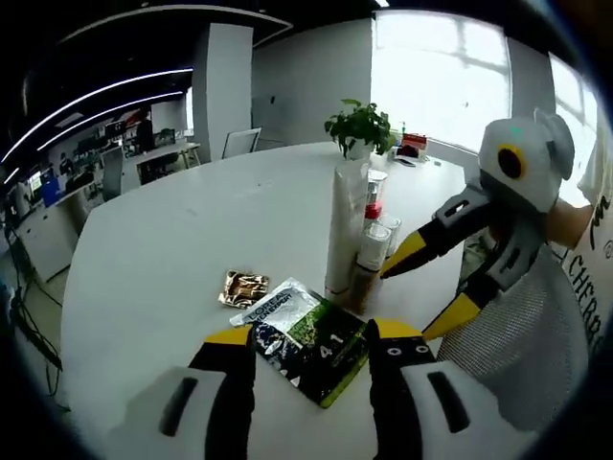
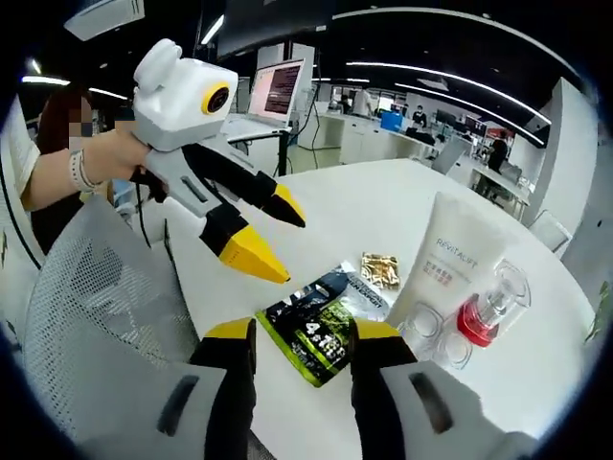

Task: Arrange the skincare products in the storage area until every visible bottle or jar stands upright without overlapping.

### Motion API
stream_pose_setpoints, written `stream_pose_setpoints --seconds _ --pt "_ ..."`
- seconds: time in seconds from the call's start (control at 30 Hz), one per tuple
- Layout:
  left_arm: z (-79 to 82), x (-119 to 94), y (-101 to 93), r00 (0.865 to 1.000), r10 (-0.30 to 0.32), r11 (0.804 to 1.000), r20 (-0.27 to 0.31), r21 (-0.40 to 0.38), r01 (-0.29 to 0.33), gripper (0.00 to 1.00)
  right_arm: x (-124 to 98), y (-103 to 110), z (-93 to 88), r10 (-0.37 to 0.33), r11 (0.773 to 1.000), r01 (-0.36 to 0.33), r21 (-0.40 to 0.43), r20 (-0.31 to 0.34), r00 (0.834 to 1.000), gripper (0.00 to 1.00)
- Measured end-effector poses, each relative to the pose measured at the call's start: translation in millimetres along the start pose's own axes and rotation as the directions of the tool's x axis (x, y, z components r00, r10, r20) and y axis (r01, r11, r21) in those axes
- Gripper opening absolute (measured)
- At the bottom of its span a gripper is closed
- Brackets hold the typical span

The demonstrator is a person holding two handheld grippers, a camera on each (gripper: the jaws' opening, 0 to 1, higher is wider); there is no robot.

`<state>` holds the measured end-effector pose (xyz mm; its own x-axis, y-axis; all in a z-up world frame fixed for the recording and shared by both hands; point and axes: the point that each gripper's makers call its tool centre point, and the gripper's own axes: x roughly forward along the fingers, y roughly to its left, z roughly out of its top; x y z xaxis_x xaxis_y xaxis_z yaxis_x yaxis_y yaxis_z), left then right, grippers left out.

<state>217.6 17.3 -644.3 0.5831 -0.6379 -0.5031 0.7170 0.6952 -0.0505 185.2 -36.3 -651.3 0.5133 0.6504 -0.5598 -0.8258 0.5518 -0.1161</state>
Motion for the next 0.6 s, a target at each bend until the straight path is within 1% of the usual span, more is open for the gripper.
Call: stream_pose_setpoints --seconds 0.1,0.27,0.4,0.5,0.53,0.6 --pt "2.6 -4 -6.4 1.0 0.001 1.0 0.0 -0.004 -0.001 0.47 -6 -4 3.7 -0.025 1.0 0.025 0.006 0.016 1.0 0.47" --pt "5.1 -12 -8.5 1.0 0.006 1.0 0.027 -0.03 -0.005 0.5 -18 -14 7.7 -0.074 0.997 0.074 0.019 0.032 0.997 0.54" --pt "6.0 -21 -11.1 0.999 0.015 0.998 0.046 -0.055 -0.013 0.53 -28 -23 6.1 -0.113 0.993 0.112 0.03 0.03 0.993 0.6" --pt "4.7 -25 -10.9 0.999 0.024 0.998 0.049 -0.051 -0.021 0.55 -33 -28 4.1 -0.138 0.99 0.137 0.031 0.028 0.99 0.63" --pt "5.9 -27 -9.9 0.998 0.031 0.999 0.061 -0.04 -0.029 0.54 -34 -29 3.8 -0.144 0.989 0.144 0.031 0.027 0.989 0.64" --pt "6.7 -30 -9.2 0.998 0.026 0.998 0.065 -0.06 -0.022 0.57 -37 -33 1.6 -0.161 0.986 0.16 0.034 0.023 0.987 0.67"
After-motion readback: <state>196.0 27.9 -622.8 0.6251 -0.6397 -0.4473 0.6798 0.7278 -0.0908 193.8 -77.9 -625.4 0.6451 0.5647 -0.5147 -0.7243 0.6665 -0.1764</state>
